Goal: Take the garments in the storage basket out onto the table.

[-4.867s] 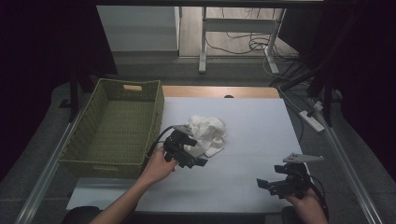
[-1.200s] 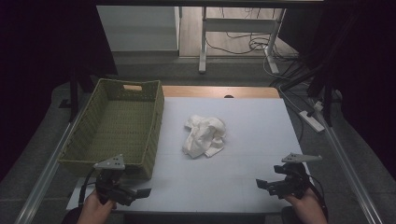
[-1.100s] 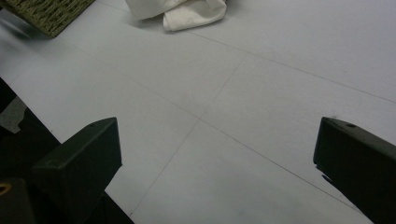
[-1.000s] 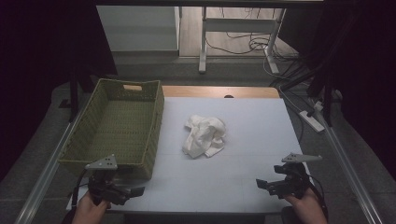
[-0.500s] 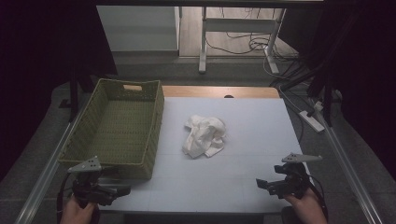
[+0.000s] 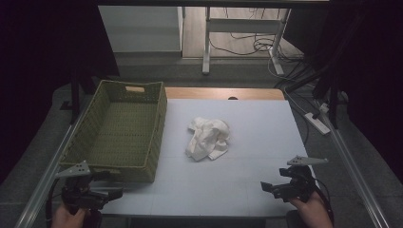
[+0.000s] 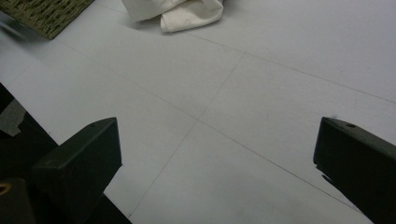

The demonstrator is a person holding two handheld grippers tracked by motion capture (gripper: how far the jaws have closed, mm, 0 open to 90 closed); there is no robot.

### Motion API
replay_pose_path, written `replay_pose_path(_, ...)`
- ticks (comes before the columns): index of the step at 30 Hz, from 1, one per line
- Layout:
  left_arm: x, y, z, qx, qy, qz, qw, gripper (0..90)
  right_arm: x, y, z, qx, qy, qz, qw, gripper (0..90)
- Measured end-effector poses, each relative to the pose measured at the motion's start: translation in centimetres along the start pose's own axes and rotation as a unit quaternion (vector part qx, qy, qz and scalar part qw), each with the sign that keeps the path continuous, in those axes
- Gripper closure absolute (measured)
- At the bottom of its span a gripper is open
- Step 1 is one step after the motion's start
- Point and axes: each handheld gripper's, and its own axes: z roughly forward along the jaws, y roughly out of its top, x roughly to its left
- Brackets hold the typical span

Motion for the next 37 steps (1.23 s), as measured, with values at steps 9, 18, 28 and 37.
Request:
replay_pose_path(9,0.2,-0.2,-0.3,0.01,0.012,0.003,0.9999,0.1,0.0,0.0,0.0,0.0,0.0,0.0,1.0,1.2)
replay_pose_path(18,0.4,-0.7,-0.9,0.013,0.022,-0.001,0.9997,0.1,0.0,0.0,0.0,0.002,-0.001,-0.001,1.0,1.2)
replay_pose_path(28,0.6,-1.2,-1.4,0.03,0.034,-0.003,0.999,0.1,0.1,0.0,0.0,0.003,-0.003,-0.002,1.0,1.2)
replay_pose_path(37,0.5,-1.0,-1.2,0.042,0.038,0.0,0.9984,0.5,0.1,0.0,0.1,0.005,-0.004,-0.004,1.0,1.2)
